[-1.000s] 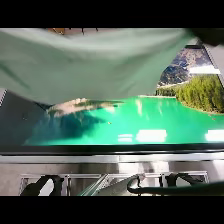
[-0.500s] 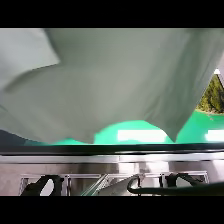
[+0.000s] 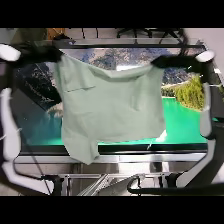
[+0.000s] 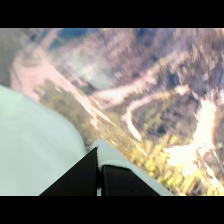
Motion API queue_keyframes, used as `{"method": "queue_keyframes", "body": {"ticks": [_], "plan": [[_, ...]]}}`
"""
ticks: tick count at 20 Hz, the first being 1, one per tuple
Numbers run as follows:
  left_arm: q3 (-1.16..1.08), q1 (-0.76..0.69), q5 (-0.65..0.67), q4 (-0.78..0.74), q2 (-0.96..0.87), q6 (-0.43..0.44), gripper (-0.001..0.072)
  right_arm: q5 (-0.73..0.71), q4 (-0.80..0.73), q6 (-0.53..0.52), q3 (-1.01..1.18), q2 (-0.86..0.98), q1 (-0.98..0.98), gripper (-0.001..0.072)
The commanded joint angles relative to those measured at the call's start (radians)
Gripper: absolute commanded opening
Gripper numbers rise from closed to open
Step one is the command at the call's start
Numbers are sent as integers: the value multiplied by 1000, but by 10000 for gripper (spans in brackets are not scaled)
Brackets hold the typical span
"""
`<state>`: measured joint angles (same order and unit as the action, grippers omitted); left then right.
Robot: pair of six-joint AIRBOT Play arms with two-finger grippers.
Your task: Fold the shirts.
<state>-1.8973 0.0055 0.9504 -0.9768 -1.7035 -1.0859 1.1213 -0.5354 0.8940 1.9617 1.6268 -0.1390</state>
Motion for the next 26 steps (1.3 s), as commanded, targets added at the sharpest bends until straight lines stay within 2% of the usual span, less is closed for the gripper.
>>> {"method": "queue_keyframes", "body": {"ticks": [1,2,3,4,5,7,10,12,14,15,16,17,21,26], "plan": [[-174,-21,18,4,-308,-58,21,-91,-2,18,0,217,18,33],[-187,-11,9,5,-335,-104,23,-101,-2,28,1,241,18,189],[-180,-4,11,9,-335,-113,199,-92,-4,28,1,246,13,307],[-158,14,18,11,-315,-113,684,-70,-4,41,3,237,1,308],[-135,37,31,9,-286,-119,667,-38,-5,55,3,218,-16,308],[-121,103,145,7,-218,-119,667,56,-28,118,3,168,-75,308],[-116,238,455,8,-143,-130,666,287,-158,219,-2,110,-176,304],[-16,322,593,10,-97,-159,666,412,-260,273,-40,92,-206,302],[167,388,591,8,-29,-162,665,455,-321,283,-114,66,-220,301],[289,420,580,8,12,-158,598,454,-336,284,-160,48,-225,300],[397,443,566,8,47,-137,496,454,-344,281,-203,29,-232,301],[505,461,543,8,81,-116,470,454,-344,280,-246,11,-239,300],[851,484,354,8,167,-77,469,415,-348,243,-442,-92,-290,301],[1001,445,188,8,168,-59,470,357,-370,216,-609,-185,-332,304]]}}
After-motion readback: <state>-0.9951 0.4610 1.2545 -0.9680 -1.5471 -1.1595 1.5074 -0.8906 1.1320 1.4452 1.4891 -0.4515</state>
